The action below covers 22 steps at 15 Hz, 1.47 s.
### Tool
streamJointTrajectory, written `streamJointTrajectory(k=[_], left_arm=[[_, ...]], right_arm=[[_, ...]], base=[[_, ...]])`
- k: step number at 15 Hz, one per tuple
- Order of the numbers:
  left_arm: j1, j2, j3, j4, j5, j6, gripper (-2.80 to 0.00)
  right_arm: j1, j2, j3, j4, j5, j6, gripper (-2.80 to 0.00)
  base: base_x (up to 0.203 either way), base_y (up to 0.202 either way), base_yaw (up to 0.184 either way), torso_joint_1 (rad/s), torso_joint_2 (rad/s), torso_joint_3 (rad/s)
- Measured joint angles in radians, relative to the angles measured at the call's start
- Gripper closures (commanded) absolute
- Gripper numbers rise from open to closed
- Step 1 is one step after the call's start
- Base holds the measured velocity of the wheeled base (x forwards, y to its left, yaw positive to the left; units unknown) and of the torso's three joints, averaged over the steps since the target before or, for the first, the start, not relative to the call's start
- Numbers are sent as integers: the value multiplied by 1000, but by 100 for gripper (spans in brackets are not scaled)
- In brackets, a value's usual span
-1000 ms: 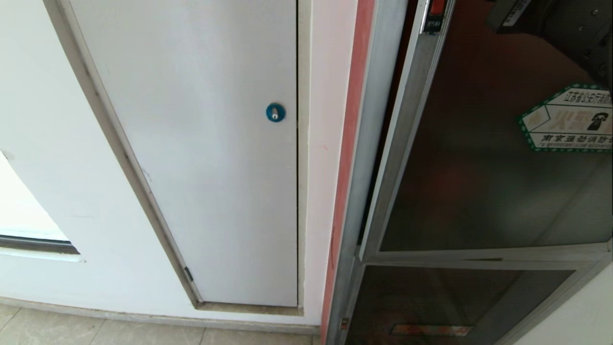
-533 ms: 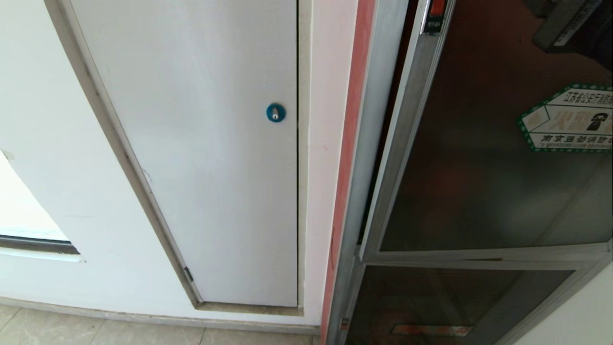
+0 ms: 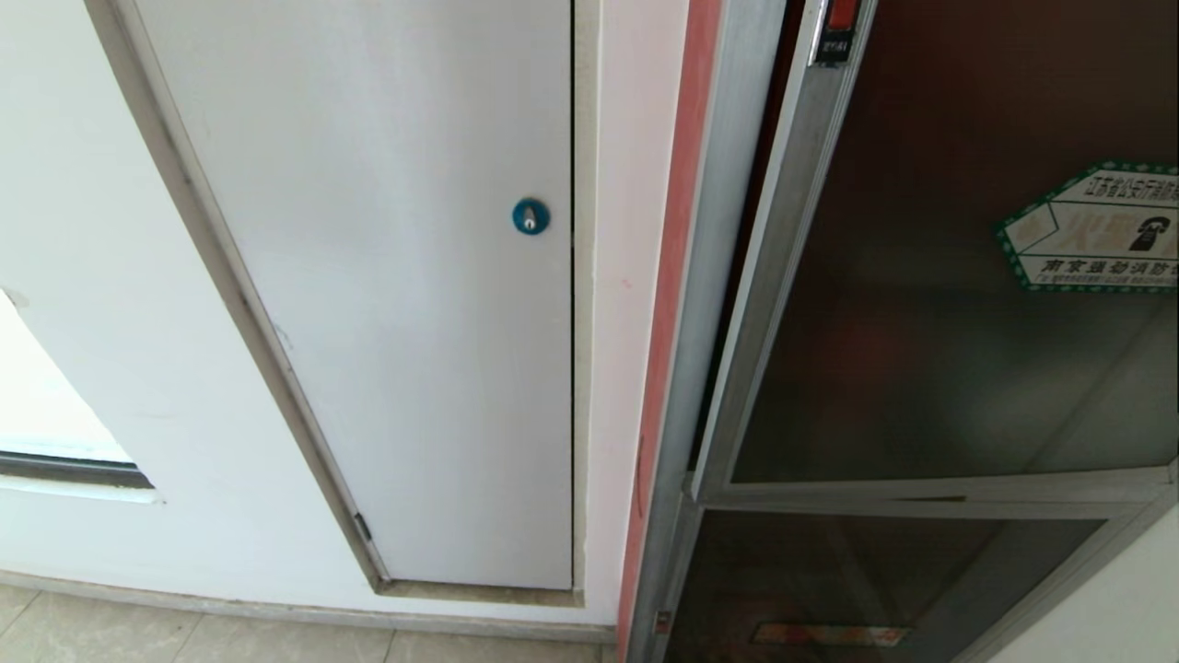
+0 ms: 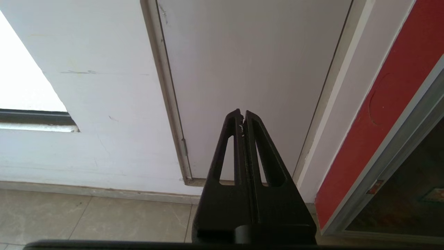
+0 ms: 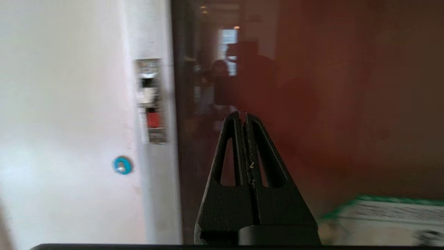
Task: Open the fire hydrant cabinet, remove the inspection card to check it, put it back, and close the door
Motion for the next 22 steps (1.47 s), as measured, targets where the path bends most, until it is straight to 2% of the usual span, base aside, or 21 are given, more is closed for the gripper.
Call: streamJointTrajectory(k=[4,11,12,14,18,22], left_arm=[[0,0,0,0,0,0,0],[0,0,0,0,0,0,0],[0,0,0,0,0,0,0],[0,0,0,0,0,0,0],[0,0,0,0,0,0,0],[0,0,0,0,0,0,0]], right_arm=[[-128,-92,55,0,-14,-17,0],[-528,-367,275,18,-58,-21,0],[-570,-414,292,53,-58,-22,0],[-637,-543,313,207,-54,-15,0],[-688,-768,349,535,-50,16,0],[-712,-931,440,667,-40,19,0]], base=[[0,0,0,0,0,0],[0,0,0,0,0,0],[0,0,0,0,0,0],[0,0,0,0,0,0],[0,0,0,0,0,0],[0,0,0,0,0,0]])
